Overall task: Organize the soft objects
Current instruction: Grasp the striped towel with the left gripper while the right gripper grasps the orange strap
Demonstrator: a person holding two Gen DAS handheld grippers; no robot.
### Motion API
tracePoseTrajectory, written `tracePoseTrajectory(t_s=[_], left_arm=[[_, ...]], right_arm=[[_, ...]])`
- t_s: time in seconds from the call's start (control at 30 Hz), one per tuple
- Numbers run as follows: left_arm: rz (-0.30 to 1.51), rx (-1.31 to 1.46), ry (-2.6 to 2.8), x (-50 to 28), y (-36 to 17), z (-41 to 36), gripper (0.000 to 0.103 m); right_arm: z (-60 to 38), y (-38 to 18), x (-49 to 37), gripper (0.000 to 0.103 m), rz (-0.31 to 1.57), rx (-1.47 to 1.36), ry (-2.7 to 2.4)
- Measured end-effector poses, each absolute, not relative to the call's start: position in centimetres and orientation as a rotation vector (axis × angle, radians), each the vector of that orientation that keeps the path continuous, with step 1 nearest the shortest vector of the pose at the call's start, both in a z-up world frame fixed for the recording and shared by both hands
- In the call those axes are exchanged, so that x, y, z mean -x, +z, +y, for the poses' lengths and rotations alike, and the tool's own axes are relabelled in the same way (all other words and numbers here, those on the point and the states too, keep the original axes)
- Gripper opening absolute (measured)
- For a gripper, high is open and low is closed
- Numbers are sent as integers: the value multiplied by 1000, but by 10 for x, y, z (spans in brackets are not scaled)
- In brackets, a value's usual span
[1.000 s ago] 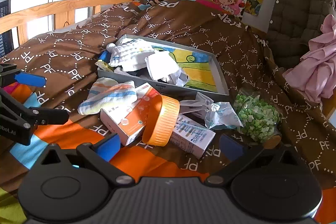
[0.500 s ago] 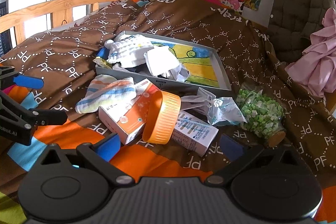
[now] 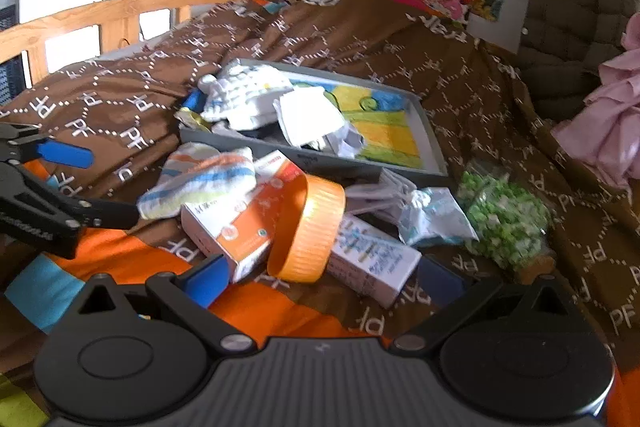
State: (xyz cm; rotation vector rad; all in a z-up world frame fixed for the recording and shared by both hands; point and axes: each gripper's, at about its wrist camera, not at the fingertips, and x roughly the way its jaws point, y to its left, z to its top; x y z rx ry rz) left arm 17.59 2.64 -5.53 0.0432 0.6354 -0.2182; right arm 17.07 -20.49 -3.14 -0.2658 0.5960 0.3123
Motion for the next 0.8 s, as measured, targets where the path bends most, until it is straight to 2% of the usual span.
tracePoseTrajectory(t_s=[0.23,0.53,0.63,0.7,0.8], left_arm=[[646,-15,-211,-202,-57,22,102],[746,53,-270,-241,-68,20,100],[769,73,-291,-252,-72,20,94],[782,83,-300,-258,-74,19,83],[810,122,-327,-265,-77,21,74]], right_arm=[[-208,-29,-194,103,534,260,345],[-206,-37,-242,102,526,255,433],[-206,-37,-262,98,554,212,464],[-207,-38,-272,93,571,190,475],[-208,-41,-284,87,612,155,507]])
